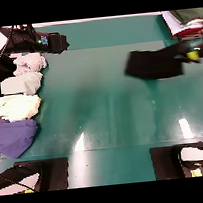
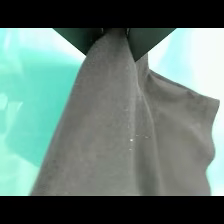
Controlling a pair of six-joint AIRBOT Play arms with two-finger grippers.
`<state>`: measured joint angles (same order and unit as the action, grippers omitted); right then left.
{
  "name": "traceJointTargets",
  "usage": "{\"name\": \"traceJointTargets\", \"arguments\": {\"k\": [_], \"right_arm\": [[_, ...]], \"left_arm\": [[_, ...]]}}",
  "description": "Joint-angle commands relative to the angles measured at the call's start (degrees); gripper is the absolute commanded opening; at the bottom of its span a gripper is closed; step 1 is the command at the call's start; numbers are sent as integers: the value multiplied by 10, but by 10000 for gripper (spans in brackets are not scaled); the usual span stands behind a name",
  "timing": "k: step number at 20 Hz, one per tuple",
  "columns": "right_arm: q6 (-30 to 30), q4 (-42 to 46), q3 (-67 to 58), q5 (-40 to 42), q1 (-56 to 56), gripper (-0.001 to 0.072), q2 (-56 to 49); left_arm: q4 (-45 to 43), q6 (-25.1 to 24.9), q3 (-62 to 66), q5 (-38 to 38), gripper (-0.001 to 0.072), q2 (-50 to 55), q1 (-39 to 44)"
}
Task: Fold the shirts.
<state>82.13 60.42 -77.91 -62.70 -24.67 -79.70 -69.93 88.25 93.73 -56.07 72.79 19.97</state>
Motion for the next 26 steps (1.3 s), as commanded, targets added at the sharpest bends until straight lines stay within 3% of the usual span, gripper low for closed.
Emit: {"name": "traceJointTargets", "arguments": {"k": [1,6,11,12,13,14,15,19,22,26], "right_arm": [[6,17,62,36,-179,15,74],[17,28,130,45,-333,15,114],[16,40,177,22,-342,21,119],[16,50,176,9,-335,125,118],[16,58,176,1,-328,405,118],[14,66,176,-10,-320,607,118],[14,93,172,-28,-314,653,119],[51,260,108,-107,-309,653,119],[64,239,49,-123,-297,651,126],[63,136,22,-89,-214,614,176]], "left_arm": [[-2,6,0,10,26,0,10],[-1,20,0,11,26,0,10],[-1,20,0,10,26,0,10],[-1,19,0,10,26,0,10],[-1,19,0,9,26,0,10],[-1,19,0,10,26,0,10],[-1,18,0,9,26,0,10],[-5,10,0,6,26,0,10],[-5,-1,0,-5,26,0,10],[-6,-2,0,0,27,0,10]]}}
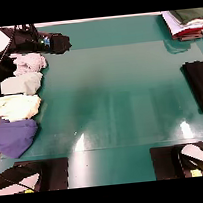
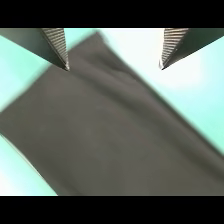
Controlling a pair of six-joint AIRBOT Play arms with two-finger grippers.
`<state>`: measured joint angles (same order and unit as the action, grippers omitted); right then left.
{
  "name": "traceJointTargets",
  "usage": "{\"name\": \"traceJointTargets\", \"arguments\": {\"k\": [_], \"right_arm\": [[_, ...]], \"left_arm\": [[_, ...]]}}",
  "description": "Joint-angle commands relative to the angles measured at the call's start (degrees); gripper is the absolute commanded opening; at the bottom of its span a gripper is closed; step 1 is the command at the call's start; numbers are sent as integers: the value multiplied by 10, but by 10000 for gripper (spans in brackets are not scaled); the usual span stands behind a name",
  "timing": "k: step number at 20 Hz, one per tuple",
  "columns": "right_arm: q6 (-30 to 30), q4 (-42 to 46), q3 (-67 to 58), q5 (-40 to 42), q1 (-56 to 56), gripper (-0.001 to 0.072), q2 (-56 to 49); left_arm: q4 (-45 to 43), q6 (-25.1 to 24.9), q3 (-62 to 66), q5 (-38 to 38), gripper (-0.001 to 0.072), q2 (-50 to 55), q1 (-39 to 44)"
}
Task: Fold the shirts.
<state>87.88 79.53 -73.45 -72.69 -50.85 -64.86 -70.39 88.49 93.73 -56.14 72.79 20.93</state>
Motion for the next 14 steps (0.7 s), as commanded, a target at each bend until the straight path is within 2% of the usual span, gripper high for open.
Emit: {"name": "traceJointTargets", "arguments": {"k": [1,4,10,11,12,13,14], "right_arm": [[6,-74,-22,16,80,614,42],[6,-84,-22,17,202,614,75],[6,-73,-23,27,442,604,107],[6,-73,-22,28,472,507,109],[6,-73,-22,28,501,363,109],[5,-73,-22,26,525,98,109],[5,-74,-22,26,547,16,109]], "left_arm": [[-2,-5,0,-2,27,0,0],[0,-4,0,-15,27,0,0],[3,-4,0,27,27,0,0],[3,-4,0,36,27,0,0],[3,-4,0,42,27,0,0],[3,-4,0,45,27,0,0],[3,-4,0,47,27,0,0]]}}
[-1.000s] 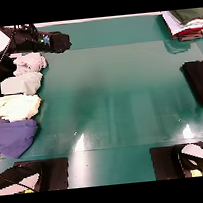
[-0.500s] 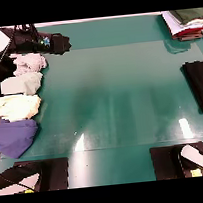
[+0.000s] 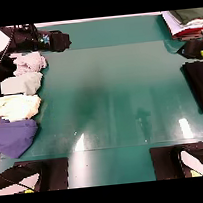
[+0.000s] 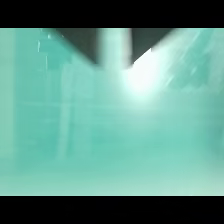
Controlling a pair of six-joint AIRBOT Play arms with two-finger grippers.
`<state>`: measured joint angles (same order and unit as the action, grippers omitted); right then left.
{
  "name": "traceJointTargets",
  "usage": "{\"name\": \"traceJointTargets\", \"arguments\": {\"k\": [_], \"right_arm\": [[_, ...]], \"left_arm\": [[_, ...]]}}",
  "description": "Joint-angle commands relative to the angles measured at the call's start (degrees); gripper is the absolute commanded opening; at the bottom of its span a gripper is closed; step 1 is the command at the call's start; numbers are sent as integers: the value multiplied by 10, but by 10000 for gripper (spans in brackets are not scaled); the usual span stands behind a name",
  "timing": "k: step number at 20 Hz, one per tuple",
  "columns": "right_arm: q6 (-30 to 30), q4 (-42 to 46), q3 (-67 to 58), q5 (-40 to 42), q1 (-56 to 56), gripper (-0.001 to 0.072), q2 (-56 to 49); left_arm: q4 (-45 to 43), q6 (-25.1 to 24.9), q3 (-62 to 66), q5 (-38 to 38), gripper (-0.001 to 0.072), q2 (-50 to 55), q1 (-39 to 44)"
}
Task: Fold the shirts.
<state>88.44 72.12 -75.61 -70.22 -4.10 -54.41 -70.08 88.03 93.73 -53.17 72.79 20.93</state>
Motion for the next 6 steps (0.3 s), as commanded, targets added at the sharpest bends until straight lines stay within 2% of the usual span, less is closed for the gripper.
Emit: {"name": "traceJointTargets", "arguments": {"k": [1,6], "right_arm": [[0,0,-1,2,94,16,5],[0,-2,-1,0,118,16,5]], "left_arm": [[0,0,0,17,27,0,0],[0,0,0,17,27,0,0]]}}
